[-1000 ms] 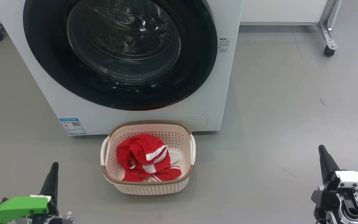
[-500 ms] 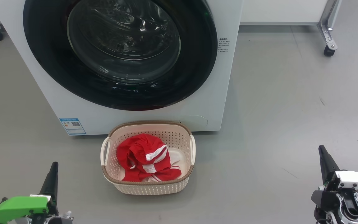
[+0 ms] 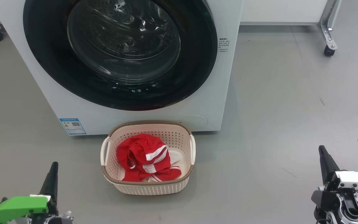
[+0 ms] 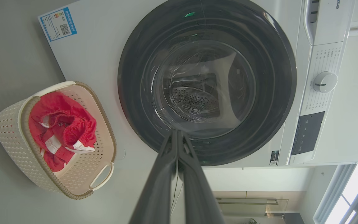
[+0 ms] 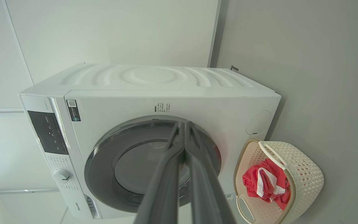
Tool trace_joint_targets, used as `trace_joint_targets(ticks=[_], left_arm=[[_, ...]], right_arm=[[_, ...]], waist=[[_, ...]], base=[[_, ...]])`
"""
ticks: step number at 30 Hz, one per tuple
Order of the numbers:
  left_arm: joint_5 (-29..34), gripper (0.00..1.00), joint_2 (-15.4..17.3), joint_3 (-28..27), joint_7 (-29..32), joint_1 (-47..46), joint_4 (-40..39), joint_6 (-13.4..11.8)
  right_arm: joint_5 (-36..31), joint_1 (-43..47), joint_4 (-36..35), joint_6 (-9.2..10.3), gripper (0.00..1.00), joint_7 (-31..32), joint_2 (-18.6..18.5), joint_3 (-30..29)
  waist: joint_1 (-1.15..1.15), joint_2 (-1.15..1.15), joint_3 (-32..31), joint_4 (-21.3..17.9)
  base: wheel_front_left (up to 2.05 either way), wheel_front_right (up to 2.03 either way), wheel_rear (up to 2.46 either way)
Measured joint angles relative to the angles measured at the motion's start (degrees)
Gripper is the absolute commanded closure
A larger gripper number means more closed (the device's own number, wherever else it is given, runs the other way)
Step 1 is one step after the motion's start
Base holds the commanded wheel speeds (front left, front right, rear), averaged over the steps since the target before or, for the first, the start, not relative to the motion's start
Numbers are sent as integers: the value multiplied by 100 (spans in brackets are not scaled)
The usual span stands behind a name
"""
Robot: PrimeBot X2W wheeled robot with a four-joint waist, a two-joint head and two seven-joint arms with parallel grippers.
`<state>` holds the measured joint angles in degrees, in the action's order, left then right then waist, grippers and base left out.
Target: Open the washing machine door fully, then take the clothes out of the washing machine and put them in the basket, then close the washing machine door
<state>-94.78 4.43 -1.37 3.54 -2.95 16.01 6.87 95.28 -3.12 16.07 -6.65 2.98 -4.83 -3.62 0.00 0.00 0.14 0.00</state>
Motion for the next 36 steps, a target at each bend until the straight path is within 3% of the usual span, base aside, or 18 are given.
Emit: trace_joint_targets(ticks=[36], left_arm=[[0, 100, -5, -12, 1, -7, 0, 1]], right_arm=[[-1, -1, 0, -1, 100, 25, 7, -19]], waist=[[0, 0, 1, 0]], base=[[0, 0, 0]])
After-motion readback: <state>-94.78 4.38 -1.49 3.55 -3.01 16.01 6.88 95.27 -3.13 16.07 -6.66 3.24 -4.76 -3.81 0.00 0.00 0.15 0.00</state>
